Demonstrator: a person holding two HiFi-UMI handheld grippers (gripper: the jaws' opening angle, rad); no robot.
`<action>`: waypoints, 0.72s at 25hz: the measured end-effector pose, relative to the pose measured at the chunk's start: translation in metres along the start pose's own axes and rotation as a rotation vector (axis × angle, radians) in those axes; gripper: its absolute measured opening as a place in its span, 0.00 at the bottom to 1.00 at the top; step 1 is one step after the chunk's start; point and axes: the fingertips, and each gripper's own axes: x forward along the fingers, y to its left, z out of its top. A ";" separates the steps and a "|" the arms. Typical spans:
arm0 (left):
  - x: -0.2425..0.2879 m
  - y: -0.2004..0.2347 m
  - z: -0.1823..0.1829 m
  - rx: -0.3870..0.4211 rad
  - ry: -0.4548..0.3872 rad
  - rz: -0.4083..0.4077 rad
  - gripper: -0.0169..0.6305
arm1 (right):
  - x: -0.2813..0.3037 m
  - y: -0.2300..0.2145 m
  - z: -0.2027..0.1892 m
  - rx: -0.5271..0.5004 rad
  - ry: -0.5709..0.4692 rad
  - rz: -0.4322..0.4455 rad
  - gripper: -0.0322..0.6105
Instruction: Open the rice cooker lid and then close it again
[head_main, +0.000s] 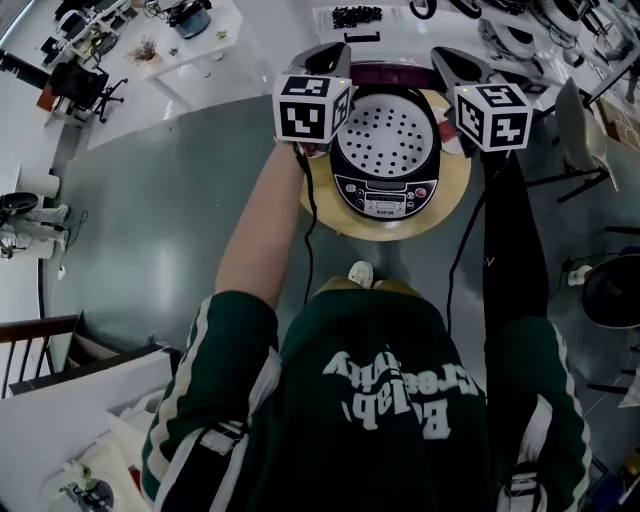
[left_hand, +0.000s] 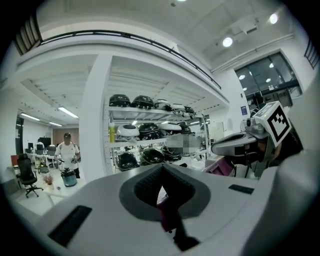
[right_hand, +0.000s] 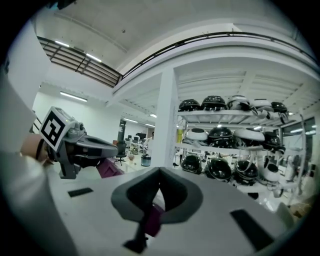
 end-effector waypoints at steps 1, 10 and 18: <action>-0.005 -0.003 -0.005 -0.002 0.004 0.004 0.02 | -0.004 0.004 -0.005 0.004 0.004 0.005 0.06; -0.037 -0.030 -0.061 -0.014 0.091 0.063 0.02 | -0.035 0.039 -0.061 0.006 0.058 0.055 0.06; -0.054 -0.048 -0.107 -0.024 0.161 0.054 0.02 | -0.051 0.055 -0.104 0.047 0.106 0.058 0.05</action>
